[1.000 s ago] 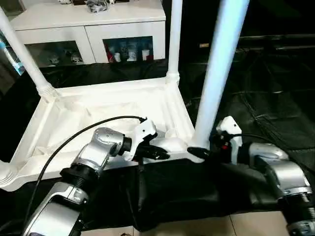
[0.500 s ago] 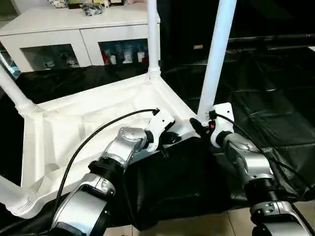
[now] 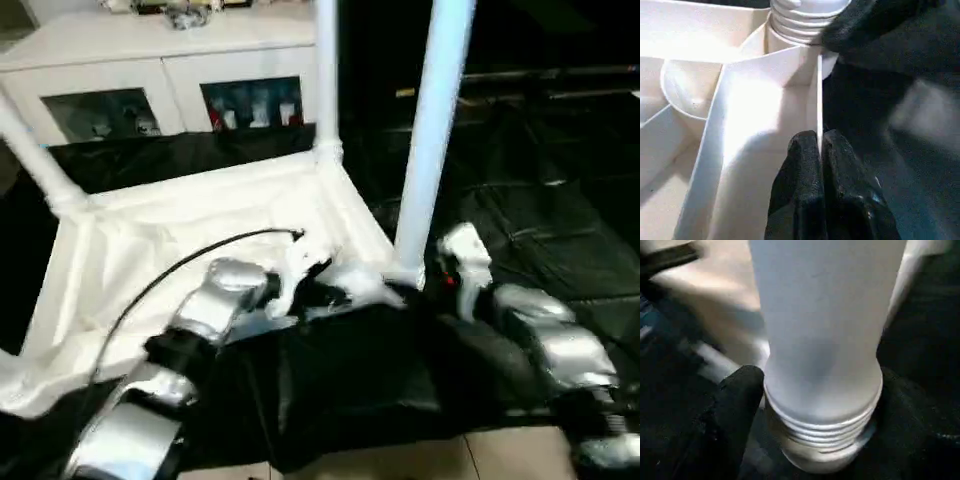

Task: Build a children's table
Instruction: Rotate leg to tighten

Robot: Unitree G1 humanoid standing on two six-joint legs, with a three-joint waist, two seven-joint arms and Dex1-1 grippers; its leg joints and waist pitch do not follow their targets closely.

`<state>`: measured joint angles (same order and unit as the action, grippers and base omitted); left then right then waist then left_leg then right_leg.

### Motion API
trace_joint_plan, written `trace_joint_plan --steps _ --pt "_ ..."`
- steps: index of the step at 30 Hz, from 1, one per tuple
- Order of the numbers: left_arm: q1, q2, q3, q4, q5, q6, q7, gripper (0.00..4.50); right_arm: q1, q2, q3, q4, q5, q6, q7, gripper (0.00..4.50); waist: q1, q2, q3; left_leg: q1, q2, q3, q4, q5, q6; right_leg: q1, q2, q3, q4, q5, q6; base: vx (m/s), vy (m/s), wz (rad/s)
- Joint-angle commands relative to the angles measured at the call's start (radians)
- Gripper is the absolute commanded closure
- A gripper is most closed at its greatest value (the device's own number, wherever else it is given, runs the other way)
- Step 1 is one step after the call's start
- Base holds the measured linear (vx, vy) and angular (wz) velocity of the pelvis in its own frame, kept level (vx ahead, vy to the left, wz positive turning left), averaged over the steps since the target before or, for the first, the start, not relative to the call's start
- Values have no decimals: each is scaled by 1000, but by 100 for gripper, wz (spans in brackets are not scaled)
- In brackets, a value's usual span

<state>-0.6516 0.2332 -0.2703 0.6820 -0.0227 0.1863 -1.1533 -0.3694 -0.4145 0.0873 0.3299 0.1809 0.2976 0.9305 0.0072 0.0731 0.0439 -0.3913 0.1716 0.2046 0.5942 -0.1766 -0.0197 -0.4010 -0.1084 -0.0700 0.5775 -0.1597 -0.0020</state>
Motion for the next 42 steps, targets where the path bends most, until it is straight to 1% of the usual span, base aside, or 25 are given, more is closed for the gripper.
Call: trace_joint_plan --steps 1,5,6,9,10,11,14,17,20,23,25,26,27,28,29,30,32,33,34,36,38,39,40,41,42 --pt "-22 -15 -3 -45 -38 -33 -39 450 9 6 60 -33 13 12 73 89 4 -14 -64 21 56 -25 -72 -272 88 41 -40 32 -68 -267 -242 0 0 0" --pt "-20 25 5 -47 -36 -34 -88 450 15 -22 51 -52 29 19 115 89 11 -14 -64 23 57 -27 -74 -279 75 43 -41 33 -68 -287 -235 0 0 0" --pt "-20 28 7 -49 -38 -33 -92 450 14 -22 50 -53 33 22 119 114 11 -17 -64 22 57 -26 -75 -281 72 42 -41 33 -68 -287 -236 0 0 0" --pt "-19 32 10 -55 -40 -30 -93 450 12 -13 52 -52 40 25 124 127 13 -16 -64 23 56 -26 -74 -280 66 41 -43 33 -68 -292 -235 0 0 0" --pt "-17 35 10 -64 -43 -24 -95 450 13 -11 56 -57 44 28 128 153 15 -19 -64 22 56 -27 -74 -276 66 42 -43 34 -67 -290 -235 0 0 0" --pt "-14 35 10 -70 -45 -21 -96 450 15 -7 60 -62 47 31 132 159 16 -18 -65 23 56 -27 -74 -273 66 42 -43 34 -67 -289 -235 0 0 0" --pt "-11 34 11 -77 -48 -18 -97 450 19 -1 63 -66 48 34 135 163 21 -18 -66 22 58 -27 -73 -251 72 42 -43 34 -63 -265 -237 0 0 0" --pt "-8 21 18 -79 -46 -15 -76 450 21 21 56 -47 30 27 80 168 22 -20 -65 21 56 -26 -73 -250 72 42 -43 34 -64 -271 -236 0 0 0" --pt "-17 -12 29 -59 -31 -14 -5 450 12 68 38 10 -13 23 -51 170 16 -20 -64 21 54 -28 -74 -266 55 39 -44 34 -68 -307 -224 0 0 0" --pt "-51 -85 44 0 -1 -22 153 450 -14 169 -20 93 -32 43 -265 170 3 -20 -63 23 51 -29 -75 -284 37 35 -43 34 -73 -343 -211 0 0 0" --pt "-57 -97 47 10 4 -24 181 450 -18 184 -28 102 -34 44 -293 170 -5 -21 -62 24 48 -30 -76 -307 27 34 -41 32 -77 -369 -201 0 0 0" --pt "-66 -116 49 25 9 -21 215 450 -27 209 -40 122 -36 46 -342 171 -5 -17 -62 24 49 -33 -76 -314 30 37 -44 32 -79 -380 -194 0 0 0" --pt "-80 -143 54 47 15 -20 264 450 -40 244 -54 148 -39 46 -404 171 -7 -12 -60 24 48 -31 -76 -319 30 34 -44 33 -82 -386 -191 0 0 0" --pt "-89 -164 57 62 17 -17 297 450 -51 270 -64 169 -40 47 -451 171 -14 -17 -59 26 44 -32 -77 -347 19 32 -41 29 -86 -427 -178 0 0 0" --pt "-96 -182 58 72 18 -14 319 450 -63 293 -72 187 -42 47 -491 171 -13 -11 -59 29 45 -34 -77 -352 15 32 -43 29 -87 -436 -174 0 0 0" --pt "-101 -196 57 77 19 -13 335 450 -72 313 -77 201 -44 44 -517 171 -15 -10 -59 28 46 -34 -77 -357 13 30 -43 30 -89 -437 -169 0 0 0" --pt "-102 -216 52 76 17 -14 344 450 -86 337 -65 214 -53 25 -528 171 -18 -14 -60 24 45 -35 -79 -362 16 32 -42 29 -90 -429 -167 0 0 0" --pt "-102 -229 49 75 17 -17 345 450 -94 354 -52 218 -59 1 -521 171 -20 -11 -60 26 45 -34 -79 -370 18 29 -42 29 -91 -427 -166 0 0 0" --pt "-100 -232 47 70 16 -19 336 450 -92 360 -54 205 -44 -5 -498 136 -22 -13 -60 24 44 -35 -79 -370 21 33 -42 28 -90 -424 -166 0 0 0" --pt "-94 -223 44 61 15 -30 308 450 -87 357 -68 182 -28 -13 -470 101 -21 -13 -61 23 45 -34 -78 -361 35 33 -42 30 -89 -416 -167 0 0 0" --pt "-90 -213 43 59 15 -36 292 450 -86 346 -71 175 -25 -13 -455 91 -21 -13 -62 21 46 -34 -78 -352 41 35 -43 30 -88 -405 -170 0 0 0" --pt "-80 -189 39 47 10 -45 250 450 -81 315 -63 158 -31 -19 -421 79 -20 -14 -62 19 47 -35 -79 -339 46 37 -43 30 -84 -385 -177 0 0 0" --pt "-80 -189 39 47 10 -45 250 450 -81 315 -63 158 -31 -19 -421 66 -19 -14 -64 19 47 -35 -79 -336 49 38 -43 29 -83 -378 -180 0 0 0" --pt "-65 -156 32 24 2 -48 199 450 -73 270 -51 129 -34 -22 -364 57 -20 -13 -63 18 48 -34 -79 -329 53 39 -42 30 -81 -360 -186 0 0 0" --pt "-65 -156 32 24 2 -48 199 450 -73 270 -51 129 -34 -22 -364 57 -18 -14 -65 18 48 -34 -78 -323 56 41 -43 30 -80 -347 -190 0 0 0"
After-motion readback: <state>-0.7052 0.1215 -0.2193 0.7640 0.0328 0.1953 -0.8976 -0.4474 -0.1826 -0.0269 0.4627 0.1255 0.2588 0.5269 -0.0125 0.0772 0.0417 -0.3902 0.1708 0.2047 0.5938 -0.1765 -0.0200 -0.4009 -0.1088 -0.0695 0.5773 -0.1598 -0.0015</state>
